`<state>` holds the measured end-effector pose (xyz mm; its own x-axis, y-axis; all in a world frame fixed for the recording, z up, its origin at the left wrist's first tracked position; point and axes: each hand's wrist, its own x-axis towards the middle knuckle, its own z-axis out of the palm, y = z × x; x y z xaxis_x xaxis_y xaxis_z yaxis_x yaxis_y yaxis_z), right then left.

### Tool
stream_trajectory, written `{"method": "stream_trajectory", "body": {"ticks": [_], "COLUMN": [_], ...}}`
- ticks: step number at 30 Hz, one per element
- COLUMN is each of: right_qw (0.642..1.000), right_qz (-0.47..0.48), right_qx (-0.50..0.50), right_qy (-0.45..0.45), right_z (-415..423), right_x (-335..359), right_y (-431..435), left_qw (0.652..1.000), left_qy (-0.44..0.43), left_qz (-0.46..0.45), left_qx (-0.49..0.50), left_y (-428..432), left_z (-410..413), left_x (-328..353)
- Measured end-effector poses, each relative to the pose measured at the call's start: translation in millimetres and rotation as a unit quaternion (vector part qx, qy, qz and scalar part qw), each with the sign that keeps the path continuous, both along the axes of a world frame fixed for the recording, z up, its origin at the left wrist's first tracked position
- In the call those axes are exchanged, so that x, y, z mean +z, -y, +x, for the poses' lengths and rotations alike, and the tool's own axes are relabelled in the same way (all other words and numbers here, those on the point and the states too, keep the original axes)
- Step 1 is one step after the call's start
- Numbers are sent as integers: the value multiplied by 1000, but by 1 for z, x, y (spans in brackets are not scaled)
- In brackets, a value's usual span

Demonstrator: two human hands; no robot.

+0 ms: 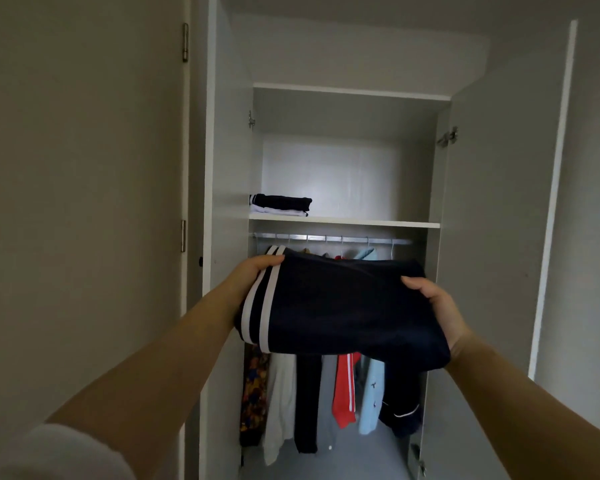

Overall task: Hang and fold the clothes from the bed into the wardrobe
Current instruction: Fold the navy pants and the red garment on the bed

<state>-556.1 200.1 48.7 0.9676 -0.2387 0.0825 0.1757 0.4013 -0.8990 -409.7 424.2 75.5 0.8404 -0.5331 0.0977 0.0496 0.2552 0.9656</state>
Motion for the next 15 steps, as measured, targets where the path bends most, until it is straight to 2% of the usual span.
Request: {"method": "stream_trajectory", "body": {"ticks": [10,15], "right_qw": [998,997], "right_qz": [34,39], "right_qx": [-4,22], "right_qy": [52,68], "right_z": [161,233], "right_x": [13,19], "right_y": [70,114], "left_qw": [1000,1000], "left_qy": [-1,24], "left_qz": [1,-7], "left_qx": [-23,5], "left_y": [75,115], "left_z": [152,218], "left_x": [27,31]}}
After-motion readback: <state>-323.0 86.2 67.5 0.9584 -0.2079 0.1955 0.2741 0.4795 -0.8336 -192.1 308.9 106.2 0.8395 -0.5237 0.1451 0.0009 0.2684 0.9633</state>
